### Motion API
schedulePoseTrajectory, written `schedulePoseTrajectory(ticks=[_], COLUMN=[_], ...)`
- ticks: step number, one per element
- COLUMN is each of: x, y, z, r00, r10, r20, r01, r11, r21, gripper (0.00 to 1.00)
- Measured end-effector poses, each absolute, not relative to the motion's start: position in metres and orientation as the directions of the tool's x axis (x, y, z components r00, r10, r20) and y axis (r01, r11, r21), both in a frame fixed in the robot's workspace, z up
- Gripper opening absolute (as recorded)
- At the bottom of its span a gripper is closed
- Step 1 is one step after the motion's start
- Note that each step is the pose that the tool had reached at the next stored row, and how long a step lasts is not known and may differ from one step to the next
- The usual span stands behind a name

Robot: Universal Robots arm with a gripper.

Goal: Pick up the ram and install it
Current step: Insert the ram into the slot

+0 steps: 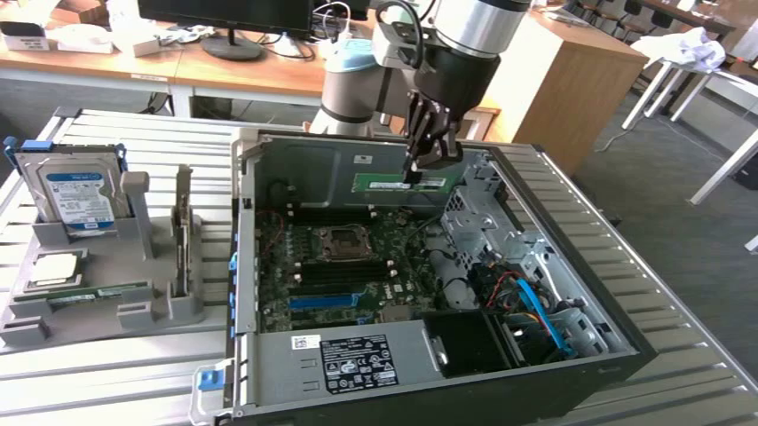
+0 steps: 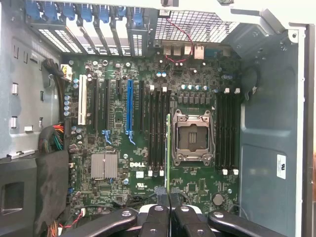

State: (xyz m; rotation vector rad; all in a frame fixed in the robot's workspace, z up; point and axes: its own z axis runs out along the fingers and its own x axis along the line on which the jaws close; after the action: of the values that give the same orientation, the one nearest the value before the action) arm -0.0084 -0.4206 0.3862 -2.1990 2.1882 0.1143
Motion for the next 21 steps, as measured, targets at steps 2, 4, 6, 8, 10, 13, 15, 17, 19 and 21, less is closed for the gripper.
schedulePoseTrajectory(ticks=[2, 4, 6, 8, 10, 13, 15, 17, 19, 21], x=[-0.0084, -0.0084, -0.0084, -0.0084, -0.0084, -0.0084, -0.0084, -0.0084, -0.0084, -0.0084], y=[-0.4206, -0.4206, -0.4206, -0.4206, -0.4206, -0.4206, -0.4206, -0.4206, -0.4206, -0.4206], z=[0.3857, 0.3853, 0.3848, 0.3843, 0.3838, 0.3831, 0.3826, 0.3822, 0.3817, 0.3812], r00=[0.004, 0.004, 0.004, 0.004, 0.004, 0.004, 0.004, 0.004, 0.004, 0.004], r10=[-0.997, -0.997, -0.997, -0.997, -0.997, -0.997, -0.997, -0.997, -0.997, -0.997], r20=[-0.078, -0.078, -0.078, -0.078, -0.078, -0.078, -0.078, -0.078, -0.078, -0.078], r01=[-1.0, -1.0, -1.0, -1.0, -1.0, -1.0, -1.0, -1.0, -1.0, -1.0], r11=[-0.006, -0.006, -0.006, -0.006, -0.006, -0.006, -0.006, -0.006, -0.006, -0.006], r21=[0.026, 0.026, 0.026, 0.025, 0.025, 0.025, 0.026, 0.026, 0.025, 0.026], gripper=[0.12, 0.12, 0.12, 0.12, 0.12, 0.12, 0.12, 0.12, 0.12, 0.12])
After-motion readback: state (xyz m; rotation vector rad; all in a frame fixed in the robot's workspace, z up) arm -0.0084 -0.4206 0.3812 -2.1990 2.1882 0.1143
